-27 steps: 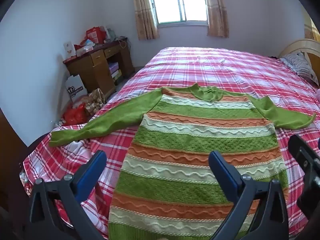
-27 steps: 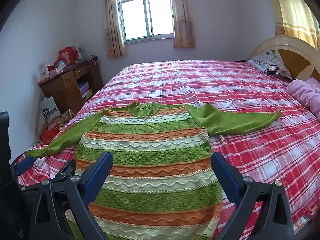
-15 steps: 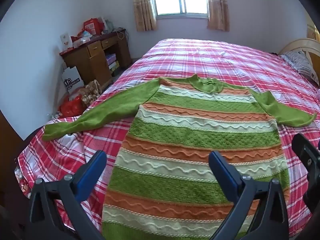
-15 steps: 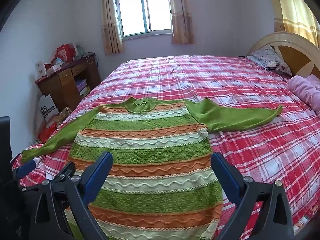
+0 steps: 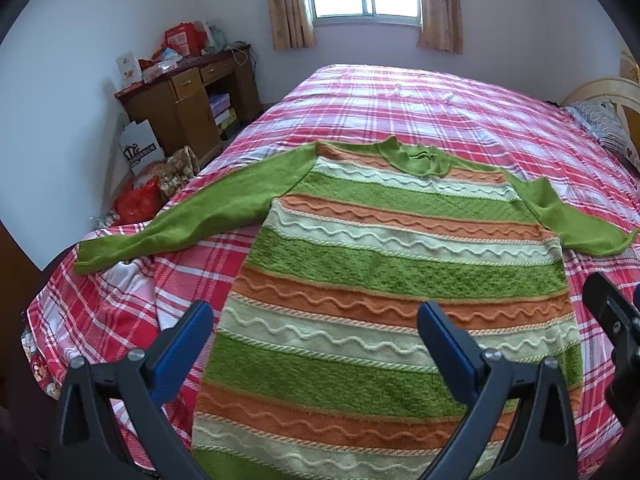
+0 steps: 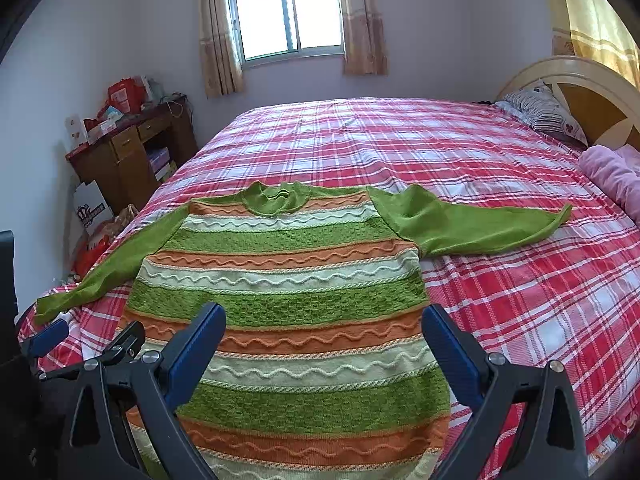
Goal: Fold small clothes
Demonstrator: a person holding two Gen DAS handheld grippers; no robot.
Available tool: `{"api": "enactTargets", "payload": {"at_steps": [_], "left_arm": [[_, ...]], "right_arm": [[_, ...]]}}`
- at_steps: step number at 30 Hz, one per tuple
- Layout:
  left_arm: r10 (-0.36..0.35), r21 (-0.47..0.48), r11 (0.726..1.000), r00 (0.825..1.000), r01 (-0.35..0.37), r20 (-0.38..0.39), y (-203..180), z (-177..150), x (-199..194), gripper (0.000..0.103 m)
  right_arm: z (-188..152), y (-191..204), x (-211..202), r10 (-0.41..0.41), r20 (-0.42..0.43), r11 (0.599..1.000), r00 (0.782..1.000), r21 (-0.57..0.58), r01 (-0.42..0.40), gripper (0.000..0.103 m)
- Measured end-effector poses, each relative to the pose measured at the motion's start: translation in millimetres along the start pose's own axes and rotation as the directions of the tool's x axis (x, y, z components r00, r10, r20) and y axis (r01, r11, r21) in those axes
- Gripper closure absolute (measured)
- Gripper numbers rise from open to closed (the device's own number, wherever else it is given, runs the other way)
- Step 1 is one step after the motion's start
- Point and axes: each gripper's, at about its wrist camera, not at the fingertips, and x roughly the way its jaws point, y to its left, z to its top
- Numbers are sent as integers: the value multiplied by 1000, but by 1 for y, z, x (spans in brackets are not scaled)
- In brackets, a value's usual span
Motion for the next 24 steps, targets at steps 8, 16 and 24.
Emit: {"api": "enactTargets", "payload": {"at_steps": [8,16,24], "left_arm": [[-5,-7,1000,1000,5,-19,-2,2,8,0],[-10,0,1000,1000,10,-26,-4,1,10,0],[-14,-5,1000,1000,14,-17,-4,0,4,0]], "right_arm": [[3,3,10,-6,-18,1000,1000,-7,6,4],[2,2,17,-1,-36,1000,999,-1,1,4],[-1,3,13,-3,-31,1000,1000,-7,3,4]]}}
